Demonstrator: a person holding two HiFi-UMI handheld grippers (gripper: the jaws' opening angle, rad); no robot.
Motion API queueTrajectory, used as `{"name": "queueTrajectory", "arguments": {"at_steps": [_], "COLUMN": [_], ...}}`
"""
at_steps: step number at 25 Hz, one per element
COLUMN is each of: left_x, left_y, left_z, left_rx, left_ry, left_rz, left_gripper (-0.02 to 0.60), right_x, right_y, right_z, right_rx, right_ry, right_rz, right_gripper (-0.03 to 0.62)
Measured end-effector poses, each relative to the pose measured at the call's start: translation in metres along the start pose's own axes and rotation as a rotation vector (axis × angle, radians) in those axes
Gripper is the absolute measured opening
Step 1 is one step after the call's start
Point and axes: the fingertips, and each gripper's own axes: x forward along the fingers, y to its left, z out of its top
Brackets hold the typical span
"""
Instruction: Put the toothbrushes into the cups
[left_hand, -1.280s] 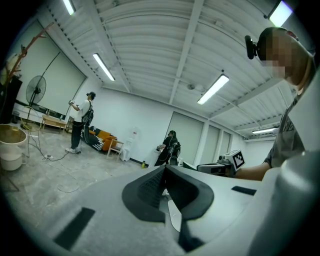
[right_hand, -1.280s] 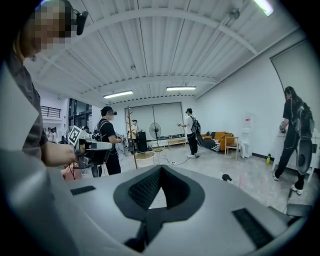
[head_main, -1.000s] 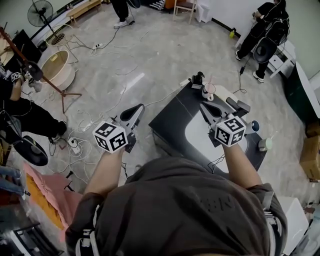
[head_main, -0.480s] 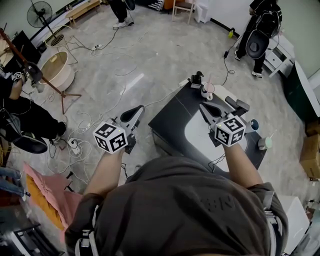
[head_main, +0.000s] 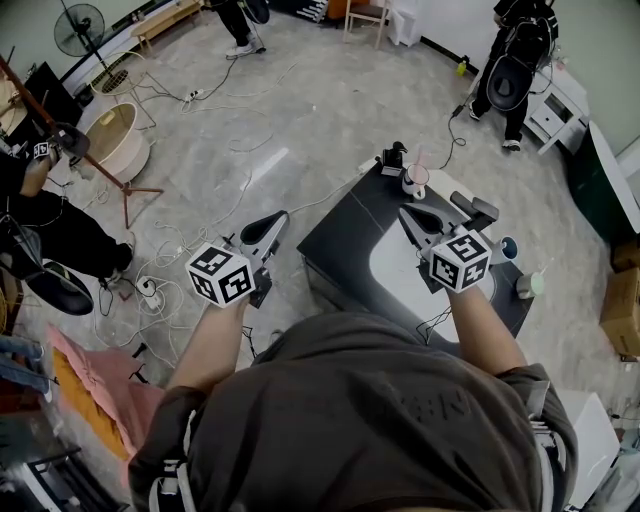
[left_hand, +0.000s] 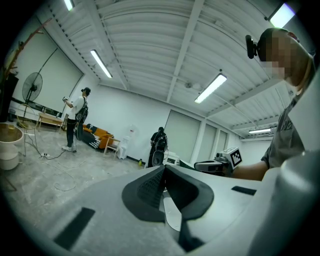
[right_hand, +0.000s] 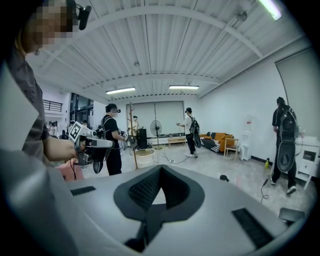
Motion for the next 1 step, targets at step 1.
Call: {"name": "queueTrajectory", "arguments": {"at_steps": [1], "left_x": [-0.0002], "left_y": [-0.0004], "left_z": [-0.0001], "left_rx": [0.000], "left_ry": [0.001], "left_rz": [-0.001], "left_gripper": [0.006], "right_x": [-0.0002], "right_y": [0.0003], "right_z": [0.0002], "right_rx": [-0.001], "right_ry": [0.000], "right_rz": [0.001], "right_gripper": [-0.009]}}
